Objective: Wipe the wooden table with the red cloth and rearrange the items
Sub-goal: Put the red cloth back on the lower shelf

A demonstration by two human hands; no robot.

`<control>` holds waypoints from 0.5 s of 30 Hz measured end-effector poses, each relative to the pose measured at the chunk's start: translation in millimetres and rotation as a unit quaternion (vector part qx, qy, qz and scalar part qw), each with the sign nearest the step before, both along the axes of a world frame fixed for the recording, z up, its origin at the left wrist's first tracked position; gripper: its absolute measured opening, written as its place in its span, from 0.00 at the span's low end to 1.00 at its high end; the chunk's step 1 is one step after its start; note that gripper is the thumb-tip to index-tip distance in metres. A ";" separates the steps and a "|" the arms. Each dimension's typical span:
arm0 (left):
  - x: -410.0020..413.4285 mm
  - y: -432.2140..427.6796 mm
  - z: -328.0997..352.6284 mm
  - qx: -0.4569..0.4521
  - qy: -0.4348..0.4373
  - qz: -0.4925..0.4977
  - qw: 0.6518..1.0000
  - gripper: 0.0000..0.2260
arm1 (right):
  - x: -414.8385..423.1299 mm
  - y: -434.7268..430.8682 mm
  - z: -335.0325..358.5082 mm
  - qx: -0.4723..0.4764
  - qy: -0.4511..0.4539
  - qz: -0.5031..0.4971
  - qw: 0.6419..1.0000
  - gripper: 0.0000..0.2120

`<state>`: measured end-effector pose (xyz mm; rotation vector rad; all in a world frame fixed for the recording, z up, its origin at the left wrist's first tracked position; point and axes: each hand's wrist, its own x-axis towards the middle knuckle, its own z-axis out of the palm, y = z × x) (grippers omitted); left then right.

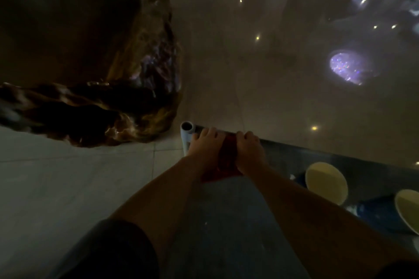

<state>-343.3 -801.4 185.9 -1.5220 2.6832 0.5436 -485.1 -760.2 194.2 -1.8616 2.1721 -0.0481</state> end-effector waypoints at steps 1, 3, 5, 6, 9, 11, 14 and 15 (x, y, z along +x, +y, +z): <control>0.8 3.5 -11.5 0.004 -0.007 -0.007 1.000 0.40 | 2.4 2.0 -8.8 0.018 0.015 0.006 1.000 0.22; 1.2 13.3 -29.7 -0.014 -0.003 0.001 1.000 0.46 | 6.6 7.7 -19.9 0.032 0.046 0.003 0.998 0.23; 0.0 18.6 -42.9 -0.036 0.017 0.023 0.999 0.45 | 10.3 8.2 -23.8 0.020 0.060 -0.008 0.998 0.22; -0.6 20.2 -46.5 -0.039 0.020 0.028 0.999 0.45 | 11.3 7.9 -23.9 0.017 0.059 -0.008 0.998 0.22; -2.9 18.9 -39.8 -0.033 0.005 0.036 0.999 0.45 | 9.3 5.8 -17.2 0.034 0.050 -0.004 0.998 0.22; -4.3 16.8 -28.4 -0.006 -0.004 0.032 0.999 0.44 | 7.2 5.6 -10.4 0.049 0.038 0.005 0.998 0.24; -4.2 22.8 -10.9 0.010 0.000 0.046 0.999 0.38 | 8.0 12.4 7.7 0.048 0.003 0.001 0.999 0.28; -3.0 26.6 -4.2 0.017 0.007 0.059 0.998 0.36 | 9.2 15.0 13.5 0.045 -0.001 -0.001 0.999 0.29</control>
